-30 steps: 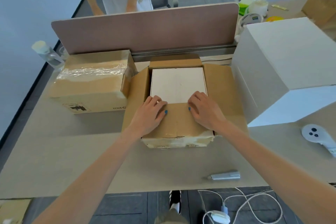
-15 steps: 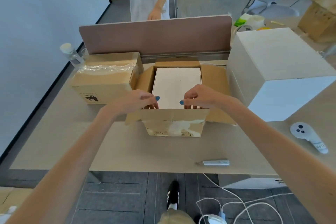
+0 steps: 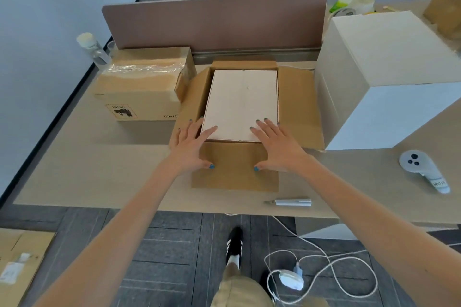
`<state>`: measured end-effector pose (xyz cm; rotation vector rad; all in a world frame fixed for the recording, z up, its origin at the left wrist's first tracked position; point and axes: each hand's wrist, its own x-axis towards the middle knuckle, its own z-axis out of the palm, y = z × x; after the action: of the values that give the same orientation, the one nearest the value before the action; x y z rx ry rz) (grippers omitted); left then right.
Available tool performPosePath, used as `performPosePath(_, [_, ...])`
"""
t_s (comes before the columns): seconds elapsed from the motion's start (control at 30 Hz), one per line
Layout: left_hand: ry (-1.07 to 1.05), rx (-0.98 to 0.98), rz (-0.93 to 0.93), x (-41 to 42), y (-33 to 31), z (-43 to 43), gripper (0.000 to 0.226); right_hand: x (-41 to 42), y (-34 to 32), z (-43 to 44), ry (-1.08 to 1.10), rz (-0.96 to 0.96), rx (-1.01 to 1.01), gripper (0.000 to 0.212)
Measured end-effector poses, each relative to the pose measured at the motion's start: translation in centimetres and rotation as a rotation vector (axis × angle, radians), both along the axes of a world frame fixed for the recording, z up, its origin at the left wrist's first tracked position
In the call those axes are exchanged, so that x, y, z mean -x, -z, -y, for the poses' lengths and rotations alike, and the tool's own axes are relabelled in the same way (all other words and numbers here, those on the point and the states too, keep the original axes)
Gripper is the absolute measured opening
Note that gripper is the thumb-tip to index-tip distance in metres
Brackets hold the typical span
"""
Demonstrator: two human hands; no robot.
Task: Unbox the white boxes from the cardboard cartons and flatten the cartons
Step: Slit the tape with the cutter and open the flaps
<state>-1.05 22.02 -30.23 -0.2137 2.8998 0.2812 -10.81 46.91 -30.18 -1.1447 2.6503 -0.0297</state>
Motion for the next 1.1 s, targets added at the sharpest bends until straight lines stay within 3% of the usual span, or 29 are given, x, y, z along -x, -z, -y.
performPosePath(0.3, [-0.08,0.116,-0.203,1.0,5.1,-0.7,0.105,0.7,5.0,-0.2,0.005,-0.324,0.009,0.092])
performPosePath(0.5, [-0.137,0.147,-0.293,1.8,6.3,-1.7,0.093,1.8,5.5,-0.2,0.011,-0.382,0.038,0.087])
performPosePath(0.83, [-0.016,0.157,-0.18,1.2,4.7,-0.8,0.103,2.0,3.4,-0.7,0.003,-0.163,0.033,0.087])
performPosePath(1.1, [0.014,0.069,-0.21,0.0,3.0,-0.9,0.072,0.8,1.1,-0.7,0.184,0.102,0.334,0.065])
